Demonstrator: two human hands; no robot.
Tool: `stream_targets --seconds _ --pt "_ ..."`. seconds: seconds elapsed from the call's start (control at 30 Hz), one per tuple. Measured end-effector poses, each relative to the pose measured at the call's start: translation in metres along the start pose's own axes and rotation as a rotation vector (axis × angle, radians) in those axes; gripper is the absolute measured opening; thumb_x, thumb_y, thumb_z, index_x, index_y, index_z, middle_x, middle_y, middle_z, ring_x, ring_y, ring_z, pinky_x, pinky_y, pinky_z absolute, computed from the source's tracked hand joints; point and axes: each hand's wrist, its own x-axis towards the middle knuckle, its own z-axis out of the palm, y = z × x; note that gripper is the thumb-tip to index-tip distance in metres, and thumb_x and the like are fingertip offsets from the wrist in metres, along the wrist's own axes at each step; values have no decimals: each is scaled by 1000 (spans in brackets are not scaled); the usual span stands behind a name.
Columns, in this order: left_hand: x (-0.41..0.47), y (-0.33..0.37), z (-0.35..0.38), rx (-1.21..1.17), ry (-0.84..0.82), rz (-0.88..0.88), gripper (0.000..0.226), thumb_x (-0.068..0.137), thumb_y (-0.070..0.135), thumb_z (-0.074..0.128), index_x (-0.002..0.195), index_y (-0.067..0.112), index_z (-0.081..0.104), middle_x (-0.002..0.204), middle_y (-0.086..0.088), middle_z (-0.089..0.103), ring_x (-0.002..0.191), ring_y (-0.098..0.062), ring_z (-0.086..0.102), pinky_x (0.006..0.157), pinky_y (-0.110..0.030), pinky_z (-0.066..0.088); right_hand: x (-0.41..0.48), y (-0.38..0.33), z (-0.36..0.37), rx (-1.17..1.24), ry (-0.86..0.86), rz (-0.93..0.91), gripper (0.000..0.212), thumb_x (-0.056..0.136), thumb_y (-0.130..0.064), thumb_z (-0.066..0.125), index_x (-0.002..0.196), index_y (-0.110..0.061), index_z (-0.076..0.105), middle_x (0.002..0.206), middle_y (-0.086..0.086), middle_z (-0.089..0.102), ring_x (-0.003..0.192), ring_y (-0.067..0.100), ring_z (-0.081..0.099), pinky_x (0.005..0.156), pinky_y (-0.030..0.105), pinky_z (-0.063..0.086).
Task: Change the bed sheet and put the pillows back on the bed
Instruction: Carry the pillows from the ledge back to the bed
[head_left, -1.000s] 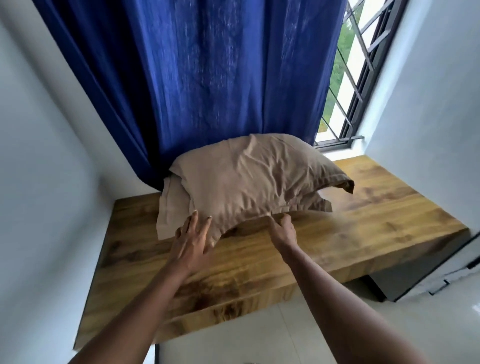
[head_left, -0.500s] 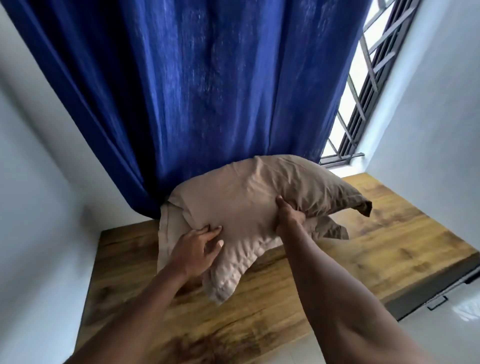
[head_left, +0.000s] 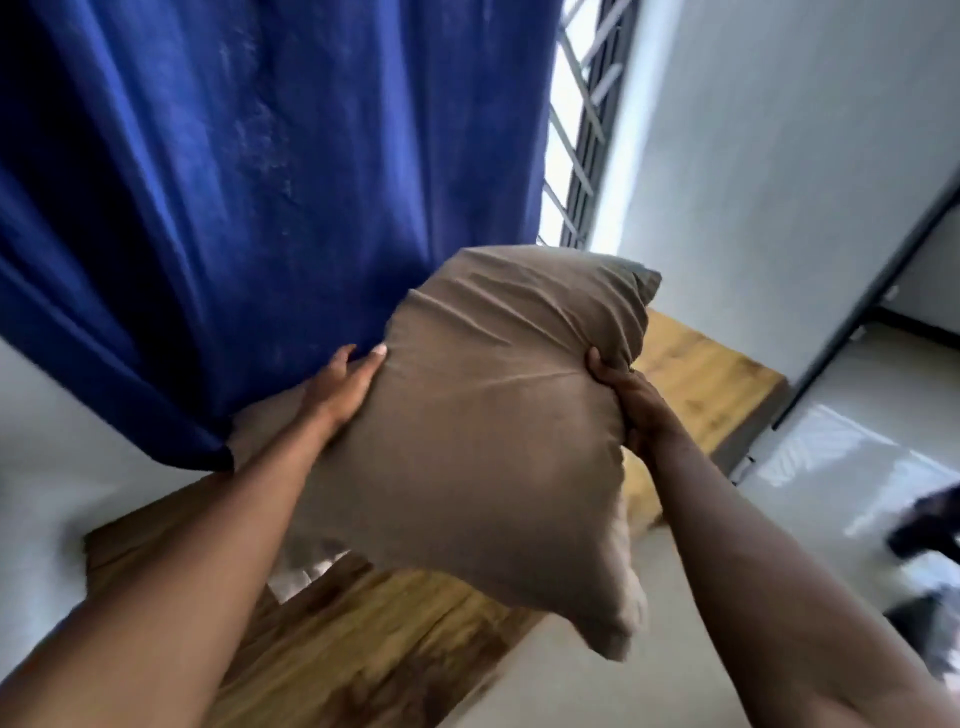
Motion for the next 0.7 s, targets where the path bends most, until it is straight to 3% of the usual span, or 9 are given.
stream_targets --seconds 0.07,0.13,0.23,0.3,0.33,0.43,0.53,0.63,0.7 --pt "-7 13 22 -299 -243 -49 78 81 81 57 135 26 63 131 0 68 122 -22 61 114 -43 40 -30 9 -33 -53 3 19 39 92 -35 74 122 -11 69 114 13 75 98 26 74 81 37 63" --pt "-24 19 53 -508 -415 -91 71 79 72 70 131 24 67 123 0 73 117 -21 67 111 -45 44 -54 22 -63 -94 23 49 44 90 -40 73 127 -17 65 117 10 75 102 25 74 88 40 60" --pt "-60 28 97 -516 -421 -78 55 75 53 83 117 19 71 113 3 77 104 -14 72 99 -36 53 -76 40 -106 -111 23 191 51 88 -45 74 131 -19 63 122 11 74 111 26 72 103 44 53" --pt "-76 24 127 -498 -457 -165 38 77 41 85 104 18 71 94 5 79 85 -9 75 76 -25 59 -86 51 -131 -112 48 245 55 85 -48 77 130 -18 65 123 10 74 113 25 72 108 43 50" --pt "-83 21 139 -485 -506 -232 43 73 39 88 105 16 71 90 2 79 81 -11 76 68 -25 60 -88 59 -142 -125 77 257 62 81 -51 82 131 -19 65 124 8 74 113 24 72 109 44 49" --pt "-94 12 178 -401 -654 -342 72 58 46 91 119 13 71 106 -9 78 94 -24 76 85 -41 62 -84 86 -173 -154 154 268 66 73 -47 90 127 -17 65 119 5 76 111 24 72 109 46 50" --pt "-96 15 204 -317 -540 -215 53 70 44 89 112 16 73 99 4 77 88 -8 73 76 -19 57 -69 115 -212 -140 330 237 98 51 -59 98 131 -14 65 118 3 76 106 24 74 102 50 55" --pt "-76 7 221 35 -399 -5 67 64 70 71 102 16 77 94 -3 78 92 -24 74 80 -34 59 -50 137 -258 -100 476 109 96 43 -64 98 122 -15 72 113 -1 77 103 20 74 100 49 56" --pt "-56 -1 217 392 -191 164 51 74 58 69 107 20 75 101 -9 76 97 -29 71 84 -39 58 -59 110 -249 -85 574 64 78 58 -53 97 120 -12 73 113 -1 76 105 18 72 103 45 55"
